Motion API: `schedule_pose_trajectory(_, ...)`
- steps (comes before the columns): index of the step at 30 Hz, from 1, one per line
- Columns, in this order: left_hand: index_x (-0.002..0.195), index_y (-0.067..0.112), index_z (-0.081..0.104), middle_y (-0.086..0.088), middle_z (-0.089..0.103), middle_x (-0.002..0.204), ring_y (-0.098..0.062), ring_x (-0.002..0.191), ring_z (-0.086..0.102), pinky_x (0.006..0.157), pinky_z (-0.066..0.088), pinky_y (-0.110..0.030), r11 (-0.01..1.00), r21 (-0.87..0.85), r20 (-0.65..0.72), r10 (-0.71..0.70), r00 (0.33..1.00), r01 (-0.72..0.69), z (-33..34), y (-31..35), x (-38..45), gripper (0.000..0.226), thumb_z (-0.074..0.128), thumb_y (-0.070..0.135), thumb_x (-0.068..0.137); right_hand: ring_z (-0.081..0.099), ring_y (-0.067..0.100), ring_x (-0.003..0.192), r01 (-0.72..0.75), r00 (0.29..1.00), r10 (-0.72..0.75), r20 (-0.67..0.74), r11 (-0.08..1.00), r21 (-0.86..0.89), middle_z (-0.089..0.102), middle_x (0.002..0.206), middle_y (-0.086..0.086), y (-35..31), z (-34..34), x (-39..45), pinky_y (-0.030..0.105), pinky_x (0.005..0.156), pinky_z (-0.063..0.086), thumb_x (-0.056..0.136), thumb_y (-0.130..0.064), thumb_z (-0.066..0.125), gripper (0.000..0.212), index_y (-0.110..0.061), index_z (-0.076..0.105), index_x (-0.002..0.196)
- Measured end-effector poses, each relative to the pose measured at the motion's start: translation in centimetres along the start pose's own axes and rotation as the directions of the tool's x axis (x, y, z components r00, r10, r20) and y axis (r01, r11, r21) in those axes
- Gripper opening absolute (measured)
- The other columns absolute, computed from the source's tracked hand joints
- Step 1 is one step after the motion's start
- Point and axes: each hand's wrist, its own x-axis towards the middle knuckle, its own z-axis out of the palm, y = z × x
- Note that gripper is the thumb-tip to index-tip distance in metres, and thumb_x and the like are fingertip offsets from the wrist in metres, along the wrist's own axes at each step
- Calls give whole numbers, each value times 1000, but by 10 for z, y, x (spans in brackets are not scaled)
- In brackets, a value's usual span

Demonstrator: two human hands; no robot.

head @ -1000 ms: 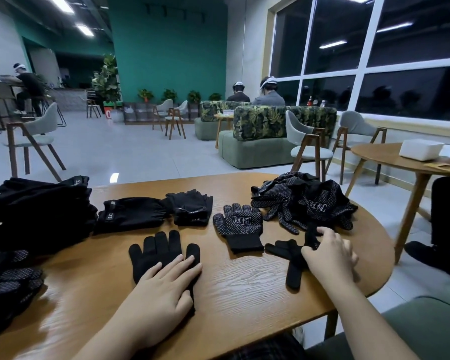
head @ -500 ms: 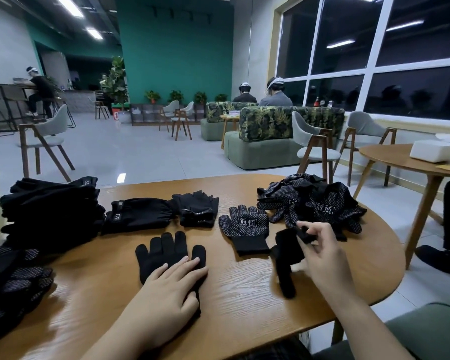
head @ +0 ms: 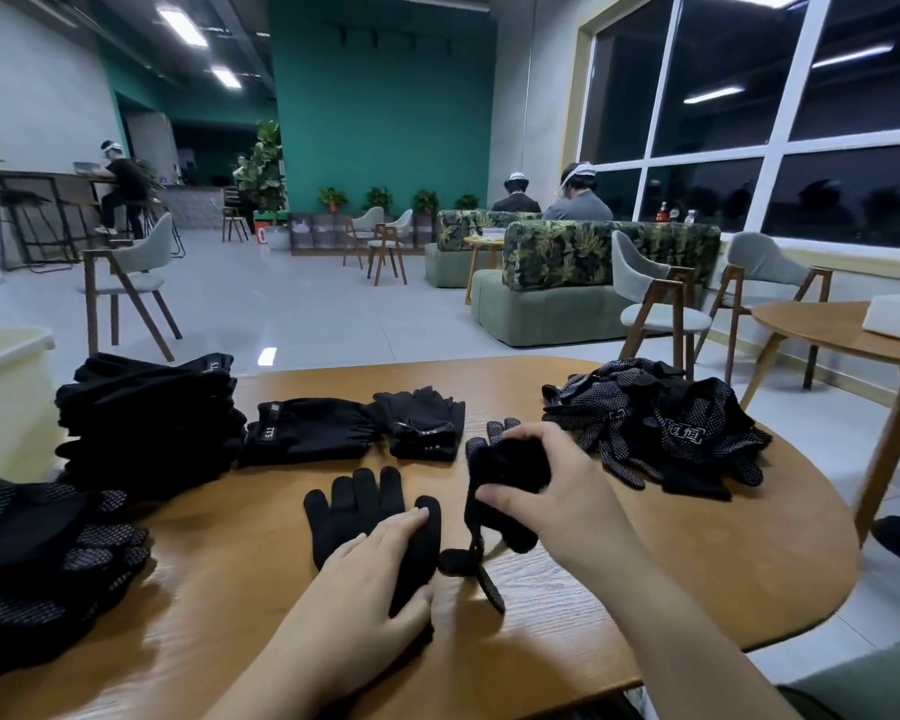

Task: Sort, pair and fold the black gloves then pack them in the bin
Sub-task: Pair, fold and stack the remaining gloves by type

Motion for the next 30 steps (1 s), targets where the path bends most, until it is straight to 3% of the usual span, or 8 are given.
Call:
schedule_pose_trajectory(4,128,61,12,43,51,109,12,109,48,88,35,-7,975,-218,-60,26,998,-39,-3,1,-2,60,46,57,79,65,7,71,26,984,-30,177,999,25,64,88,-13,-10,16,-7,16,66,49,77,-10,71,43,-42,50,98)
schedule_pose_trajectory(8,133,58,10,35,53,111,12,109,50,95,42,-20,948,-317,-135,-16,991,-28,0,-1,-2,67,44,66,76,61,4,71,105,963,-100,248,994,-6,61,86,-15,-10,27,-6,11,66,41,82,-3,57,40,-39,55,99)
schedule_pose_trajectory(11,127,67,13,42,44,114,10,106,51,91,42,-15,904,-427,-261,-90,961,-31,3,-6,0,64,44,66,72,60,0,85,208,950,-184,251,975,-74,65,88,-18,-12,31,-2,11,76,43,85,-6,62,27,-26,68,101)
schedule_pose_trajectory(17,95,52,52,19,63,83,-5,68,59,59,44,-15,907,-413,-435,-120,893,-79,0,-10,2,31,56,21,93,52,1,86,320,939,-342,-37,908,-269,56,86,-21,-8,42,7,10,76,38,79,-16,74,14,-24,71,91)
schedule_pose_trajectory(21,90,46,54,16,63,74,-7,59,57,54,43,-18,899,-431,-426,-121,896,-84,-1,-5,1,12,51,35,92,48,3,70,140,966,-185,-179,961,-238,46,86,-14,-6,46,8,12,67,38,74,-25,79,30,-25,52,88)
schedule_pose_trajectory(24,96,46,53,18,63,81,-3,67,59,59,44,-17,924,-362,-421,-43,906,-125,-1,-6,0,12,54,37,89,55,7,74,-28,983,28,-184,1000,2,50,91,-7,-5,52,-3,16,67,43,73,-30,80,45,-30,37,87)
schedule_pose_trajectory(28,119,42,51,25,47,129,1,116,51,92,41,-14,934,-235,-297,196,935,-270,-2,-3,-1,30,48,38,89,63,7,99,-101,990,127,-53,929,356,56,107,-5,-2,64,-18,25,86,50,69,-43,80,51,-32,40,99)
schedule_pose_trajectory(30,122,38,55,24,36,141,2,124,45,98,34,-10,921,-207,-240,280,930,-331,-2,-1,0,31,46,32,93,62,2,101,-94,994,108,-12,914,394,53,116,-12,-1,67,-19,23,88,50,77,-25,77,49,-33,42,109)
